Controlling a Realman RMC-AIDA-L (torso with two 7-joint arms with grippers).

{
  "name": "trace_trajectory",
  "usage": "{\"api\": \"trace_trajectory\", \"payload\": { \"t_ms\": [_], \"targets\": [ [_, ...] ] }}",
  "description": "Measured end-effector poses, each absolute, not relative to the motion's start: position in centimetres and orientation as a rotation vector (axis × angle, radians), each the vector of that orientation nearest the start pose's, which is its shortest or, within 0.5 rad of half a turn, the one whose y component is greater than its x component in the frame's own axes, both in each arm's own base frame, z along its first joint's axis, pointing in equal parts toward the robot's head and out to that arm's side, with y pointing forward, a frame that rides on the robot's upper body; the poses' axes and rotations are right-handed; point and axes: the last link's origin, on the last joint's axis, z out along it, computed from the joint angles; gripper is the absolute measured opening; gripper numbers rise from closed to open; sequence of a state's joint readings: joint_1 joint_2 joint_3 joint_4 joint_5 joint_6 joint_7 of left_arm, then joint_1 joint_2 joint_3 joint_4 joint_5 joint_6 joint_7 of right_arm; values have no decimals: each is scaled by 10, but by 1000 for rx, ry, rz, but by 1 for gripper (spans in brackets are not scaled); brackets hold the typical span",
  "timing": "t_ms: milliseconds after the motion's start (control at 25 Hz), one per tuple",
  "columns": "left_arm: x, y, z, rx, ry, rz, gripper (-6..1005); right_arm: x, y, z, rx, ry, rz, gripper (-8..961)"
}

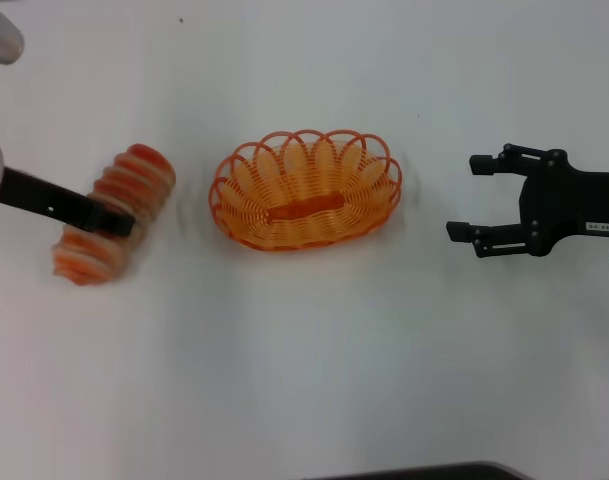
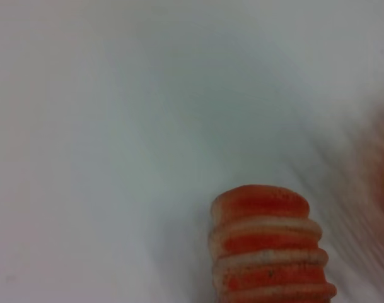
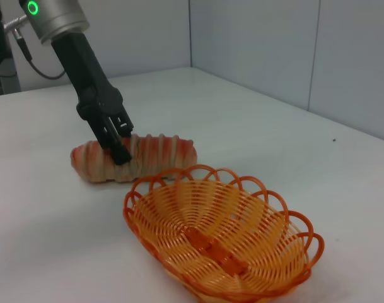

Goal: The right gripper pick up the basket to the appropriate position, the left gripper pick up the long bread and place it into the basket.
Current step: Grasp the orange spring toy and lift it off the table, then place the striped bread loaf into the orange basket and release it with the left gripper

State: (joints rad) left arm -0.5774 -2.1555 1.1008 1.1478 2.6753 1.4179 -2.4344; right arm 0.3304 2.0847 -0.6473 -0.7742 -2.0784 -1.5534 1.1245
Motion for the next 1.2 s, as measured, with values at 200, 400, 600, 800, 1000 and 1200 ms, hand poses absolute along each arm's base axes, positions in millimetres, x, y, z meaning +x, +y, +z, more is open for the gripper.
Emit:
{"api": "trace_trajectory", "payload": {
  "t_ms": [200, 400, 600, 800, 1000, 1200],
  "targets": [
    [-232, 361, 9, -2531, -1122, 268, 580, 325, 281, 18, -2659, 432, 447, 947],
    [-215, 376, 42, -2606, -1008, 168, 533, 324, 282, 18, -2662, 426, 449, 947],
    [-174, 386, 58, -2792, -728, 2, 513, 323, 282, 18, -2665, 424, 453, 947],
    [-140, 379, 29, -2973, -337, -41, 492, 322, 282, 18, -2667, 424, 456, 947],
    [-127, 371, -17, -3043, -130, 37, 423, 321, 282, 17, -2672, 424, 462, 947],
    [-134, 373, -55, -3021, -124, 149, 382, 320, 281, 15, -2683, 437, 471, 947]
  ]
}}
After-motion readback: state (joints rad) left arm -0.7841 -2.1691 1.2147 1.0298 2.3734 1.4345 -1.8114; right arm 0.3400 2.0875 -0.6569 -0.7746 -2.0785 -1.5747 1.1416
